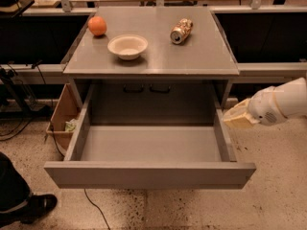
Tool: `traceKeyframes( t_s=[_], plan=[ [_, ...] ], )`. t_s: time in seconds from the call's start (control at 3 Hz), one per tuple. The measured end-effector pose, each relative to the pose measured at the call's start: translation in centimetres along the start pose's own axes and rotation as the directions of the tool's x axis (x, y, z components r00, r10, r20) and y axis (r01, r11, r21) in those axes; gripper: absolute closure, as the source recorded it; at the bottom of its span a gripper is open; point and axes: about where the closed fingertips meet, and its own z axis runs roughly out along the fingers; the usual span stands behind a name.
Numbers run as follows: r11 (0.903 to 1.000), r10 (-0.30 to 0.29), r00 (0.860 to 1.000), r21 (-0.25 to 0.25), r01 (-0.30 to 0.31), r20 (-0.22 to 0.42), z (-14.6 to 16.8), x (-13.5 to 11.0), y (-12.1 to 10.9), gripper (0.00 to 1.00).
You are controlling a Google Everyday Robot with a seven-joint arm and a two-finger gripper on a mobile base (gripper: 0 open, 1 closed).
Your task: Open top drawer
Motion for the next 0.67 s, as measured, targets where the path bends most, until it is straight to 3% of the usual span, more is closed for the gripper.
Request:
traceKeyframes(
  t_s=[0.33, 0.67],
  plan=[
    [0.9884, -0.066, 0.996, 0.141, 0.058, 0.056, -6.4, -2.8, -3.2, 1.00],
    [0.9837, -0.082, 0.994, 0.165, 0.070, 0.066, -7.5, -3.7, -3.9, 0.84]
  ],
)
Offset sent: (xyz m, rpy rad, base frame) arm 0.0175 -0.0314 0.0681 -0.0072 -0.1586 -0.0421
